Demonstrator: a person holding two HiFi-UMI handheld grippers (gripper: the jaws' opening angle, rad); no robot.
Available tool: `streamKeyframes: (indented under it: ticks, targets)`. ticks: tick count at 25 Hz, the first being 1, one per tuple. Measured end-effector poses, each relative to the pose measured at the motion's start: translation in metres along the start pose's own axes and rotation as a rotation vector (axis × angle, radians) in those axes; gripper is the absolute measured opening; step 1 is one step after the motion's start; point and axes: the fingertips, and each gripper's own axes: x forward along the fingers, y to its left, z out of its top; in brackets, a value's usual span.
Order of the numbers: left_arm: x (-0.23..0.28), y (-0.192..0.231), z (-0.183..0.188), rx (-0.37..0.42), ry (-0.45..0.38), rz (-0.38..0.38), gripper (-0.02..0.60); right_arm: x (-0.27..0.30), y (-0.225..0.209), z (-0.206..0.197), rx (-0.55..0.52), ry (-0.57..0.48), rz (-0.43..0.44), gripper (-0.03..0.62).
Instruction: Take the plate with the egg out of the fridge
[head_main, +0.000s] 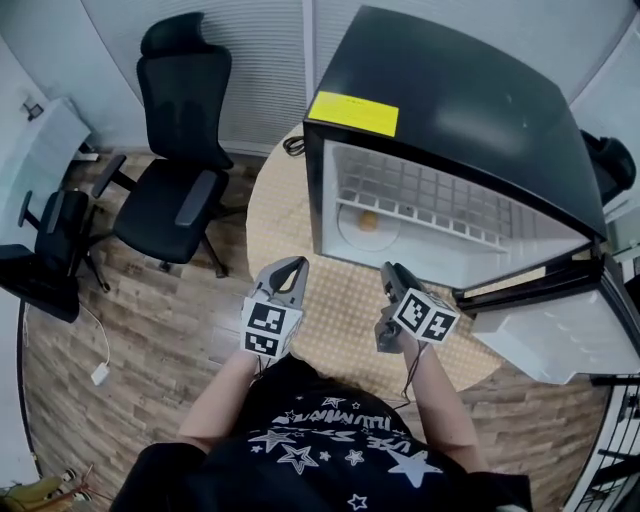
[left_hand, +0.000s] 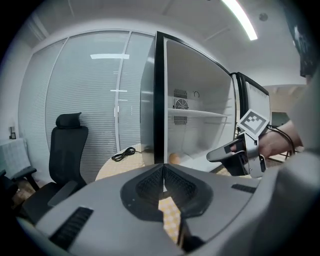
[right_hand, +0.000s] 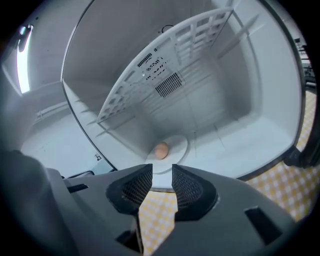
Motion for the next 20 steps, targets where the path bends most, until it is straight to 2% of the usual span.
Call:
streamKeyframes:
  ticks: [6,11,20]
  targets:
    - [0.017,0.012,-0.002,-0.014,0.009,-0.045,0.009,0.029,-0.007,0.006,0.061,0.024,-0.036,0.149]
    - [0.023,0.014,0.007,0.034,-0.012,-0.068,0.009,0.047,-0.016,0.002,0.183,0.024,-0.064,0.150]
    - [0.026,0.026,0.003,0.006,-0.002,-0.064,0.009,0.065,-0.024,0.009,0.314,-0.009,-0.082,0.150]
